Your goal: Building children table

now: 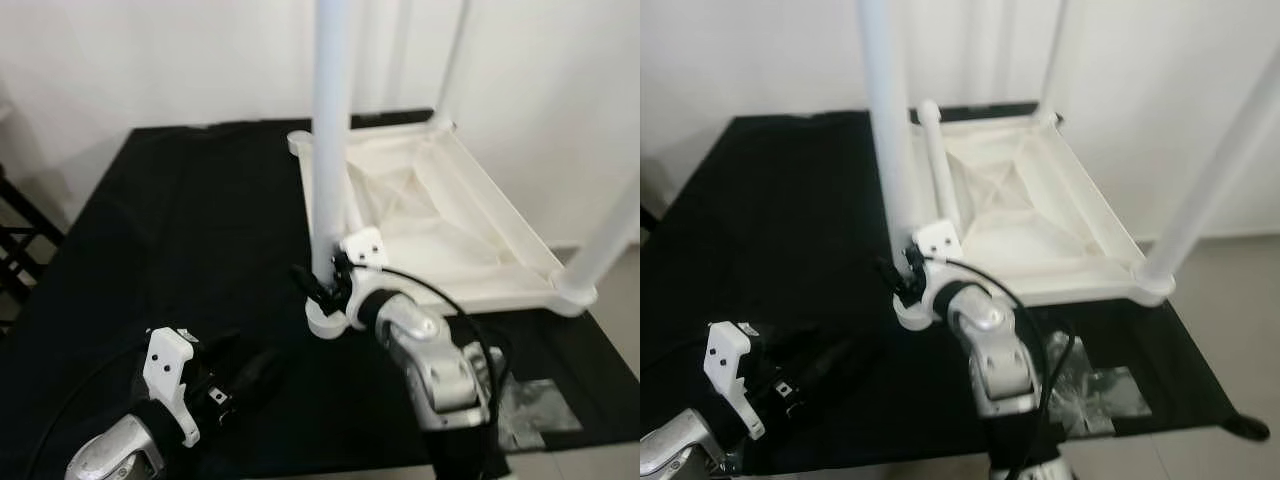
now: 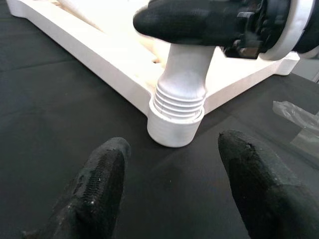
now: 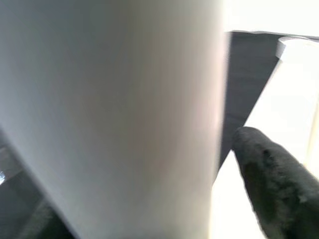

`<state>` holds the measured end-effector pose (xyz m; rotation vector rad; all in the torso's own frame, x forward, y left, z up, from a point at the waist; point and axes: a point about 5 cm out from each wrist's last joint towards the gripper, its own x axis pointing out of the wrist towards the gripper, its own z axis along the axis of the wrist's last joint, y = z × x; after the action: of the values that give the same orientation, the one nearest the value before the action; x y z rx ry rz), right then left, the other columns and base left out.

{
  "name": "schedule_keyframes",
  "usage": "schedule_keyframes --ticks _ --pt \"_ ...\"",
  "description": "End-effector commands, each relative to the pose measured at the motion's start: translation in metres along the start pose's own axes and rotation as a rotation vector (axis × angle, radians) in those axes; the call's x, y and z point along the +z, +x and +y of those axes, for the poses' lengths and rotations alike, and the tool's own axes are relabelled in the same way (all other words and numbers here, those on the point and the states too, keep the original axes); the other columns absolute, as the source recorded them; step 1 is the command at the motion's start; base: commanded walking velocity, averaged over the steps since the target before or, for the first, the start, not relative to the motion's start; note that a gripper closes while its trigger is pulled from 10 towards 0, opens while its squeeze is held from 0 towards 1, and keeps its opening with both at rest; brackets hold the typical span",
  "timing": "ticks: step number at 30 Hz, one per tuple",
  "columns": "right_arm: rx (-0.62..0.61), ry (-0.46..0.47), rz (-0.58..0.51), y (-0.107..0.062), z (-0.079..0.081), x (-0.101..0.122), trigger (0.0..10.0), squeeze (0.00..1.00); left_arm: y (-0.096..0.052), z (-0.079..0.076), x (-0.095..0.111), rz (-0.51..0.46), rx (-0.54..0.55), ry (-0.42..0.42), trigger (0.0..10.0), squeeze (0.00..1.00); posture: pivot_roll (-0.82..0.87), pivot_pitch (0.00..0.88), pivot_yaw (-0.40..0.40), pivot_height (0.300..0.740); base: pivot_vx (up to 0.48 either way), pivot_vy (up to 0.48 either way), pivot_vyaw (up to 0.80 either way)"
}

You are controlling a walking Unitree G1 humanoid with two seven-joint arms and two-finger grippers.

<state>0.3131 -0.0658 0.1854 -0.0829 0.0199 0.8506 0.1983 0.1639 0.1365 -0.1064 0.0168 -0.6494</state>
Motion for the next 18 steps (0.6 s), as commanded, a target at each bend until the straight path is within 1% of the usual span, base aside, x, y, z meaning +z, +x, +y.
schedule_keyframes --ticks 1,2,3,5,6,7,8,9,10,11,12,13,14,15,18 --pt "0.099 0.004 -0.015 0.004 0.009 0.001 10.0 1.0 -0.003 0.002 -0.003 0.029 0.009 0.001 10.0 0.0 0.0 0.117 0.029 0.74 0.0 0.0 0.0" --pt "0.099 0.004 -0.015 0.004 0.009 0.001 10.0 1.0 -0.003 0.002 -0.003 0.029 0.009 0.001 10.0 0.0 0.0 0.117 0.029 0.74 0.0 0.0 0.0" --pt "0.226 -0.03 -0.033 0.004 0.01 0.007 10.0 1.0 -0.002 0.003 -0.003 0.029 0.008 0.001 10.0 0.0 0.0 0.11 0.035 0.74 0.0 0.0 0.0" --pt "0.226 -0.03 -0.033 0.004 0.01 0.007 10.0 1.0 -0.002 0.003 -0.003 0.029 0.008 0.001 10.0 0.0 0.0 0.11 0.035 0.74 0.0 0.0 0.0" --pt "0.324 -0.07 -0.038 0.007 0.003 0.013 10.0 0.0 -0.002 0.003 -0.004 0.029 0.008 0.001 10.0 0.0 0.0 0.105 0.036 0.74 0.0 0.0 0.0" --pt "0.397 -0.102 -0.046 0.012 -0.006 0.019 10.0 0.0 -0.001 0.004 -0.004 0.03 0.009 0.001 10.0 0.0 0.0 0.097 0.038 0.74 0.0 0.0 0.0" --pt "0.453 -0.098 -0.053 0.017 -0.013 0.025 10.0 0.0 -0.001 0.004 -0.005 0.031 0.01 0.001 10.0 0.0 0.0 0.096 0.04 0.74 0.0 0.0 0.0" --pt "0.482 -0.089 -0.058 0.02 -0.017 0.029 10.0 0.0 -0.001 0.004 -0.005 0.031 0.01 0.002 10.0 0.0 0.0 0.096 0.04 0.74 0.0 0.0 0.0" --pt "0.482 -0.089 -0.058 0.02 -0.017 0.029 10.0 0.0 -0.001 0.004 -0.005 0.031 0.01 0.002 10.0 0.0 0.0 0.096 0.04 0.74 0.0 0.0 0.0" --pt "0.507 -0.081 -0.061 0.023 -0.019 0.031 10.0 0.0 -0.001 0.004 -0.005 0.031 0.011 0.001 10.0 0.0 0.0 0.093 0.041 0.74 0.0 0.0 0.0" --pt "0.558 -0.062 -0.044 0.025 -0.022 0.03 10.0 0.0 -0.001 0.004 -0.006 0.033 0.01 0.001 10.0 0.0 0.01 0.09 0.042 0.74 0.0 0.0 0.0" --pt "0.558 -0.062 -0.044 0.025 -0.022 0.03 10.0 0.0 -0.001 0.004 -0.006 0.033 0.01 0.001 10.0 0.0 0.01 0.09 0.042 0.74 0.0 0.0 0.0" --pt "0.591 -0.052 -0.031 0.026 -0.023 0.028 10.0 0.0 0.0 0.004 -0.006 0.033 0.01 0.001 10.0 0.0 0.01 0.09 0.042 0.74 0.0 0.0 0.0" --pt "0.615 -0.035 -0.015 0.027 -0.025 0.026 0.0 0.0 0.0 0.004 -0.007 0.034 0.009 0.0 10.0 0.0 0.01 0.087 0.039 0.74 0.0 0.0 0.0" --pt "0.631 -0.023 -0.001 0.027 -0.028 0.024 0.0 0.0 0.0 0.004 -0.007 0.035 0.008 0.0 10.0 0.0 0.01 0.085 0.038 0.74 0.0 0.0 0.0"
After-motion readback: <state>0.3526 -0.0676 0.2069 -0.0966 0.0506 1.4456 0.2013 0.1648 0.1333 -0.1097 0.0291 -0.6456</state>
